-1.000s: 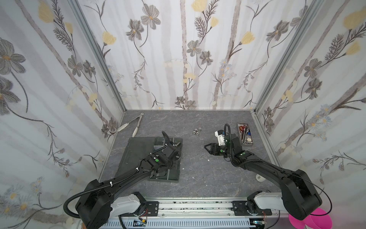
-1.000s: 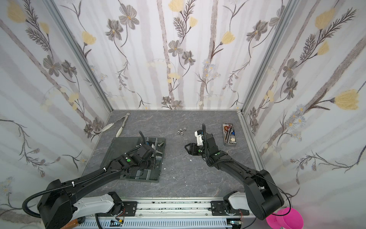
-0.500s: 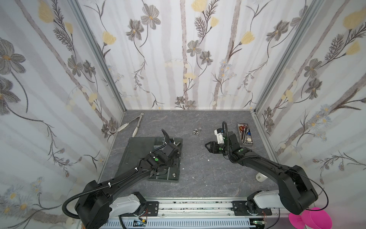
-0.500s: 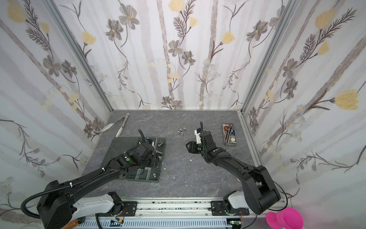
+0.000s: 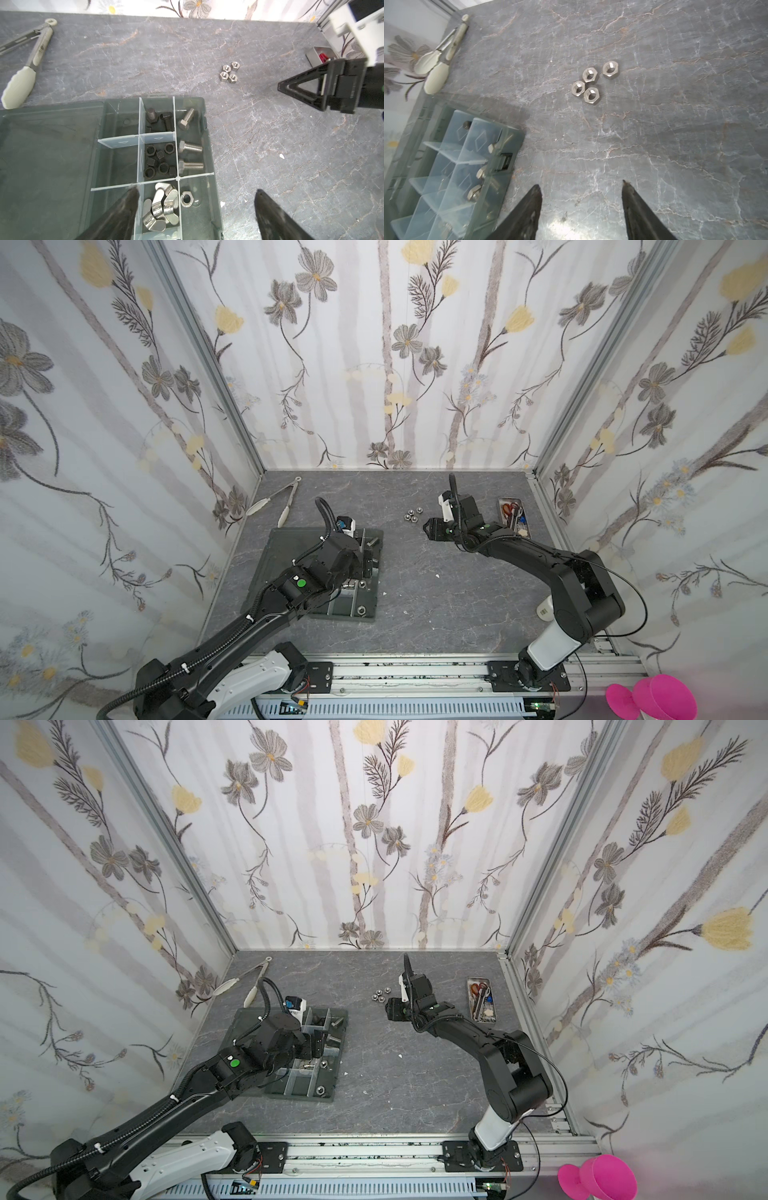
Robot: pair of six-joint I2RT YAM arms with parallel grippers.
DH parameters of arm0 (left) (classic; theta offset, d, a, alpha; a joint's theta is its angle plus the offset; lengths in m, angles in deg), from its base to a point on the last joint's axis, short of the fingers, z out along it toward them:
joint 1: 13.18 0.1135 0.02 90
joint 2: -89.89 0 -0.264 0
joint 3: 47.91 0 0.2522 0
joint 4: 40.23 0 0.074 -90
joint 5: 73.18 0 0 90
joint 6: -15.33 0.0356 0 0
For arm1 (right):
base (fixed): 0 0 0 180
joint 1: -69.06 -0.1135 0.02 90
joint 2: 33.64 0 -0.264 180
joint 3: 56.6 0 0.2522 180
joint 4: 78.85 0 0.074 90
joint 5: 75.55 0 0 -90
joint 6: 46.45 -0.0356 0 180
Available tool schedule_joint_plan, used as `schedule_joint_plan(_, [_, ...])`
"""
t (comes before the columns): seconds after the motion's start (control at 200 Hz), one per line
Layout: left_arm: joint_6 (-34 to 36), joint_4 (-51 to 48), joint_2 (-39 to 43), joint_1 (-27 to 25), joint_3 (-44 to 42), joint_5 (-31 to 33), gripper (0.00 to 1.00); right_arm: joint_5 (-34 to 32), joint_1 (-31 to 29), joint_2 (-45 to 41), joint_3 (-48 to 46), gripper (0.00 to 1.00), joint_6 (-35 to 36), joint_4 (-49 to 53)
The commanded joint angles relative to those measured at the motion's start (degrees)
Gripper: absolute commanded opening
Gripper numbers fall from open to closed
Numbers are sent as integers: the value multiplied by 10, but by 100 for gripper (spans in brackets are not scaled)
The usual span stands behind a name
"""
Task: Sort the screws and nuts into containers
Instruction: 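Lower the right gripper onto a silver hex nut and close on it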
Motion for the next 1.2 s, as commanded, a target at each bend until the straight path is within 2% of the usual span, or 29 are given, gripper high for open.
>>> schedule_joint_plan(0.0, [18, 22, 18, 6, -10, 13, 91, -28, 0, 30, 31, 62, 10, 21])
schedule_joint_plan(0.175, [17, 42, 44, 17, -30, 5, 100, -48, 0, 94, 90, 61, 18, 39])
schedule_joint_plan(0.475, [16, 56, 56, 53, -34, -33, 100, -64, -1, 184, 171, 61, 23, 63])
schedule_joint_plan(0.744, [12, 60, 57, 70, -36, -40, 100, -71, -4, 242, 231, 60, 30, 86])
schedule_joint_plan(1.194, [13, 61, 68, 84, -40, -43, 100, -93, -17, 318, 332, 43, 40, 141])
